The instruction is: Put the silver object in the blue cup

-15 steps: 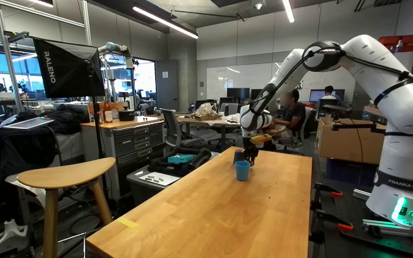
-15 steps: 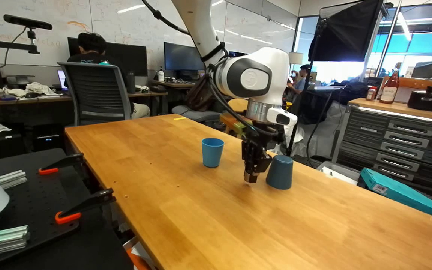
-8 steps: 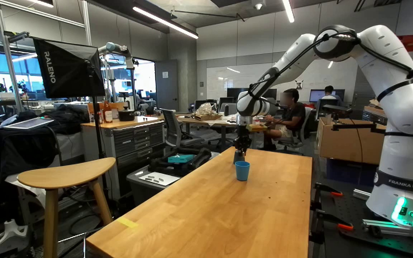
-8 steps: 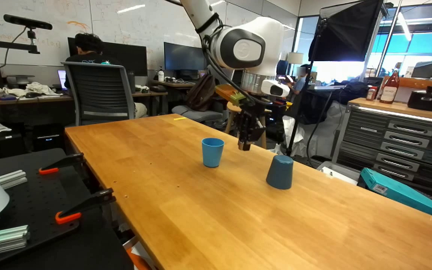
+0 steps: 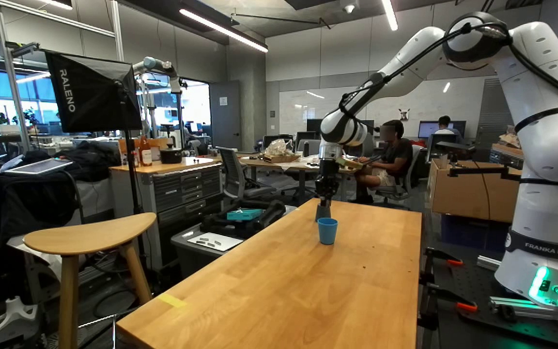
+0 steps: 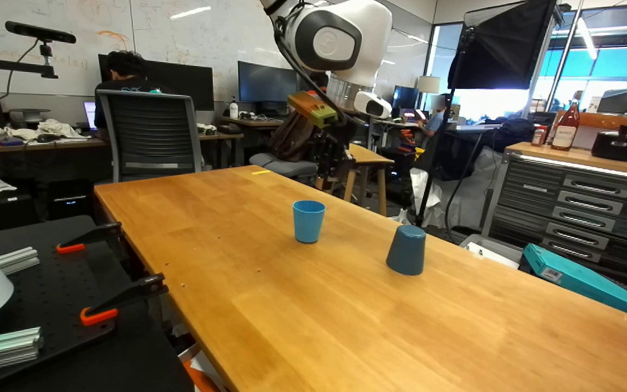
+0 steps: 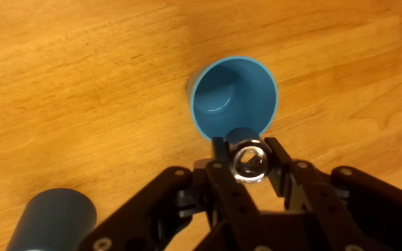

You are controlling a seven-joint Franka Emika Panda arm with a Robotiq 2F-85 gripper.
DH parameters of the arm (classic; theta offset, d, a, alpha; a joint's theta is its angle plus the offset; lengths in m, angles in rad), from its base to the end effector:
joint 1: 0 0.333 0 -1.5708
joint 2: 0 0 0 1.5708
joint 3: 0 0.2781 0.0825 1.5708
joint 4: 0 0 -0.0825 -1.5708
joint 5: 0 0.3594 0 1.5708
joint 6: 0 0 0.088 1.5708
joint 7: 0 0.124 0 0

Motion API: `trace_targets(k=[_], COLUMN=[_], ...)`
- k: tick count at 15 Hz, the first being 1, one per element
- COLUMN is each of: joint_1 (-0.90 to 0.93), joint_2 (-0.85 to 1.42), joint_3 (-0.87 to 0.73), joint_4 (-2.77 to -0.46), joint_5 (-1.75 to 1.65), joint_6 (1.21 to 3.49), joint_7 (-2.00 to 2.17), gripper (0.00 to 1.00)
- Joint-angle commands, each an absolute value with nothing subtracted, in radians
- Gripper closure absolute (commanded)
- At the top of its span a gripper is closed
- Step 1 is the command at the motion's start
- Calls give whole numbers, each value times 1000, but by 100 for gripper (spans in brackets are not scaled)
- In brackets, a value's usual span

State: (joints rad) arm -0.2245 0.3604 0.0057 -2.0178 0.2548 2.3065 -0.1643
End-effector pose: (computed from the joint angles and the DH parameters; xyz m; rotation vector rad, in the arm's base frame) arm 0.5514 -0.1141 0.2323 -2.9265 0.3426 0.0516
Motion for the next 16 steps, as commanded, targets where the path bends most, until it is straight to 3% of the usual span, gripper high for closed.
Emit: trace_targets(k=[1,16], joint_1=[-213,-203], joint_2=[307,371], joint_3=[5,34], joint_4=[-2103,-2190], joint_5=[303,395], joint_6=[2330,2578], joint_7=[-212,-239], gripper=[92,92])
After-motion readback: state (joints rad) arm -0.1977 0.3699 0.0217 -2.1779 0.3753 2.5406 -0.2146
